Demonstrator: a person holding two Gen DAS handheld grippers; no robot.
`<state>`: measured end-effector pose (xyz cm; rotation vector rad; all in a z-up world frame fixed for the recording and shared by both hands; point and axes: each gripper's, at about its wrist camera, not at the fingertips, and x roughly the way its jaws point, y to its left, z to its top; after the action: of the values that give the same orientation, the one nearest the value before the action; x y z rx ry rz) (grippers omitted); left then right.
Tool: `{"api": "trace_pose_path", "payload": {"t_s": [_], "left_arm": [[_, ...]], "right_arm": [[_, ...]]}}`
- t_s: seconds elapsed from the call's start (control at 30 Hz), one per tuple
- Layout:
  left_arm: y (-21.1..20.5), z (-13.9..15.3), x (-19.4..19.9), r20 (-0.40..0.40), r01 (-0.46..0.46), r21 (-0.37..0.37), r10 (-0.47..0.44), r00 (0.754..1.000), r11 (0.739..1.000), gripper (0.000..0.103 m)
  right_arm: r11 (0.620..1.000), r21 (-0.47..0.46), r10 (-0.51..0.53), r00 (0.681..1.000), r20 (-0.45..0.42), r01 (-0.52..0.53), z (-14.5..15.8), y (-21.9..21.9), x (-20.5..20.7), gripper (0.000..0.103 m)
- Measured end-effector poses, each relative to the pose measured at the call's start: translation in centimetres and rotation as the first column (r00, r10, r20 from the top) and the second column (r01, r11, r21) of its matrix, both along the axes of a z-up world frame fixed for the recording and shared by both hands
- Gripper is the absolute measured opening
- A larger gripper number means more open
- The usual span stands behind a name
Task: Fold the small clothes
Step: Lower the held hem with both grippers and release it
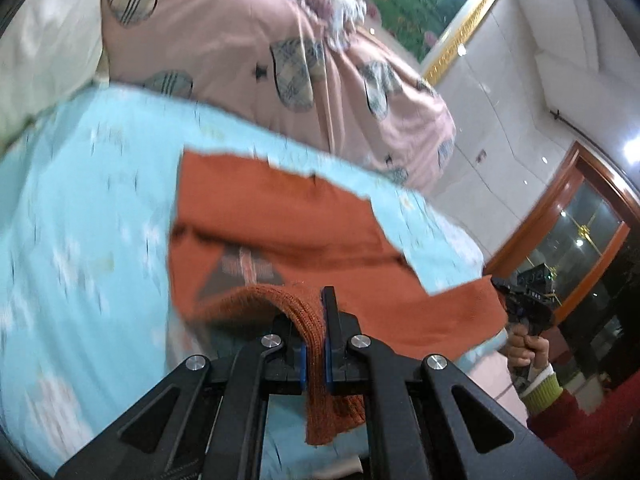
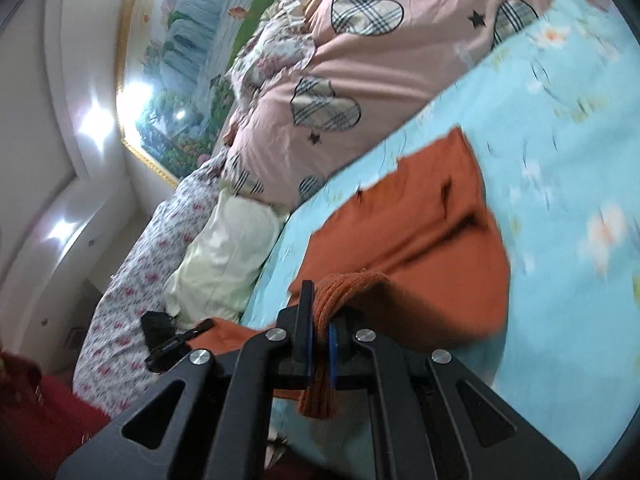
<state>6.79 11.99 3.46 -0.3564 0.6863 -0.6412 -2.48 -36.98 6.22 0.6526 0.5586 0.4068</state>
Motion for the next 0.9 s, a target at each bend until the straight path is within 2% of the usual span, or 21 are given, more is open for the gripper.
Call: {"api": "trace_pose_path", "payload": {"t_s": [0.17,0.3,0.4,0.63,0.77,0.83,0.9], "left_arm": [[-1.3,2.1,7.9,0.054,-0.078,0.035,0.076,0.996,0.996,0.004],[-2.5,1.0,15.1,0.02,-0.113,0.073,0.112,0.993,0.991,0.004],[-3.3,-0.7,19.9,-0.025,-0.132,0.116,0.136,0.99,0.984,0.004],[-4.3,-4.5,27.3,-0.105,-0.139,0.158,0.157,0.982,0.978,0.004],[-5.3,-7.2,30.4,-0.146,-0.146,0.197,0.177,0.973,0.969,0.005],[-5.8,-8.8,31.9,-0.183,-0.142,0.224,0.185,0.966,0.964,0.005],[-6.0,-10.2,32.5,-0.219,-0.129,0.245,0.184,0.958,0.961,0.008]], "right_arm": [[0.996,-0.034,-0.087,0.996,-0.033,0.086,0.7,-2.1,8.3,0.007],[0.985,-0.122,-0.137,0.984,-0.114,0.123,-0.2,-3.1,14.9,0.007],[0.98,-0.146,-0.158,0.973,-0.167,0.134,-1.5,-3.8,18.3,0.007],[0.97,-0.172,-0.212,0.946,-0.245,0.173,-4.7,-6.0,23.3,0.007],[0.955,-0.217,-0.263,0.914,-0.309,0.201,-7.2,-6.7,25.3,0.007],[0.949,-0.245,-0.279,0.893,-0.354,0.2,-8.3,-6.7,25.8,0.007],[0.948,-0.233,-0.29,0.892,-0.346,0.218,-8.1,-6.8,25.0,0.009]]}}
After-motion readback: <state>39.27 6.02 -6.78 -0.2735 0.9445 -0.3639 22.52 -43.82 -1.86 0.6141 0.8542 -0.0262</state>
